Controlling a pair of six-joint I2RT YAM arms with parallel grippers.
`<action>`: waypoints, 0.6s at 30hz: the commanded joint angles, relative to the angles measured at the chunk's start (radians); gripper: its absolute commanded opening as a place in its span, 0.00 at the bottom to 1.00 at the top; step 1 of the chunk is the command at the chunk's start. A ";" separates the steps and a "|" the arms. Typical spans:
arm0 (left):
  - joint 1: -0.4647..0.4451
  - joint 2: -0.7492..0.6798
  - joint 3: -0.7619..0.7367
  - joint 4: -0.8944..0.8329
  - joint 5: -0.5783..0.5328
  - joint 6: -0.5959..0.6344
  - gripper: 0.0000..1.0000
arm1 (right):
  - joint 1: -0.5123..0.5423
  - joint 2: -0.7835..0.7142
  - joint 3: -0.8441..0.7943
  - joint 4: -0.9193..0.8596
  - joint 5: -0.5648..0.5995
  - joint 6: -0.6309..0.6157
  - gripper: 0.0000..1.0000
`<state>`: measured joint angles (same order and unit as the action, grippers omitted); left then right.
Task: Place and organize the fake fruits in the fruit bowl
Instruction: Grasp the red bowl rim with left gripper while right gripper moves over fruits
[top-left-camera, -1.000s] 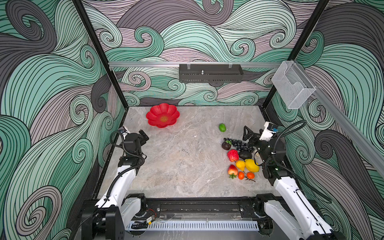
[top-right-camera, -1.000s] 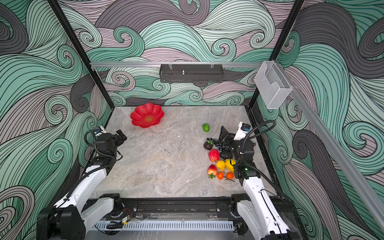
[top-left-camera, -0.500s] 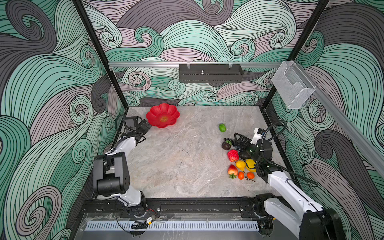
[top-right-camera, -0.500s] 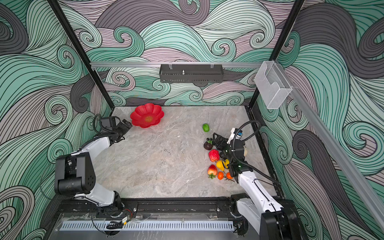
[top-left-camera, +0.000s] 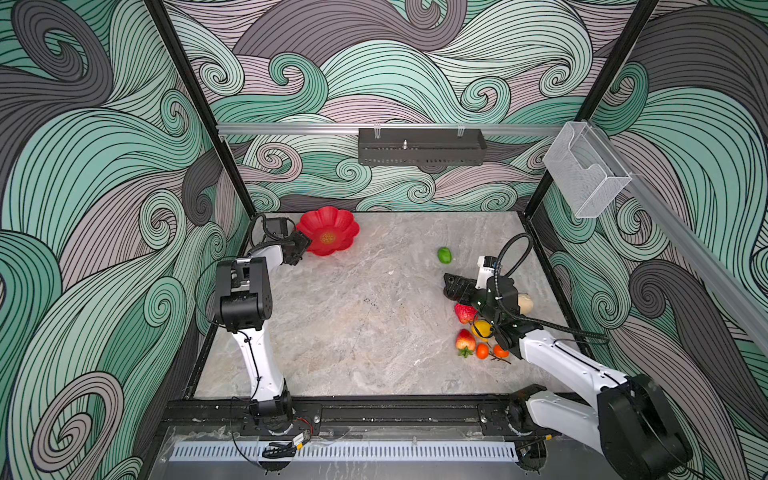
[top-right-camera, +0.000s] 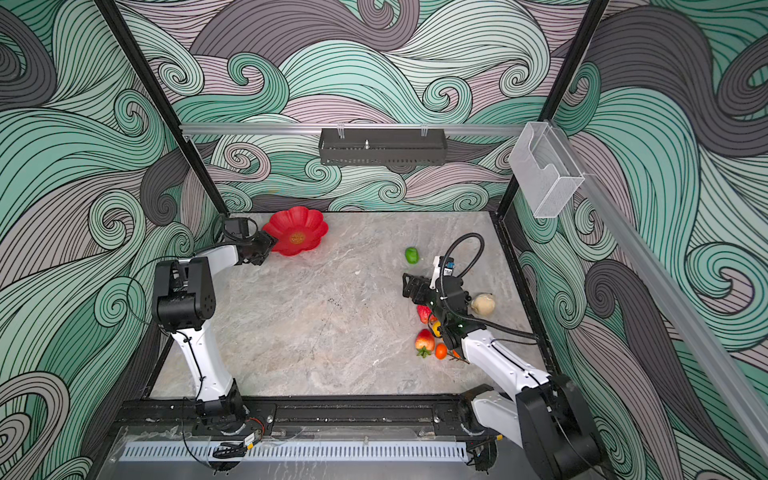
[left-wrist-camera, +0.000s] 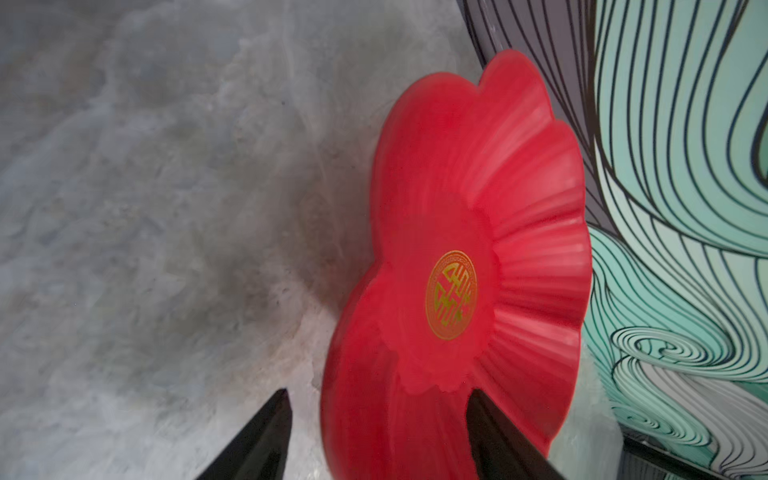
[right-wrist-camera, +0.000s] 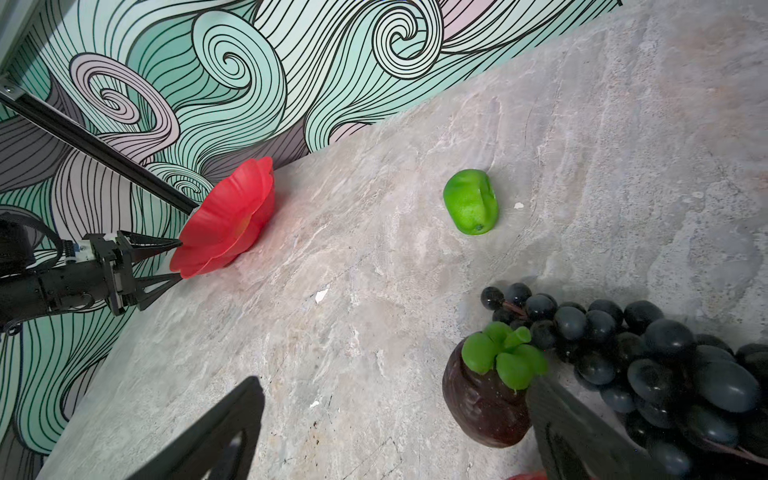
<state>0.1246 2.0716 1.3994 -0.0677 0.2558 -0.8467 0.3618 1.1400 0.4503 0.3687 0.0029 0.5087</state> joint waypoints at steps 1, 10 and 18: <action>-0.009 0.048 0.057 -0.047 0.037 -0.014 0.58 | 0.002 0.012 0.014 0.043 0.022 -0.014 0.99; -0.014 0.072 0.080 -0.113 0.047 -0.008 0.29 | 0.015 0.031 0.008 0.014 0.083 -0.026 0.99; -0.042 -0.018 -0.025 -0.110 0.060 -0.017 0.16 | 0.031 0.012 0.016 -0.029 0.132 -0.040 0.99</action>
<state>0.1040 2.1162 1.4139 -0.1429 0.2981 -0.8589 0.3885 1.1549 0.4503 0.3660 0.0963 0.4820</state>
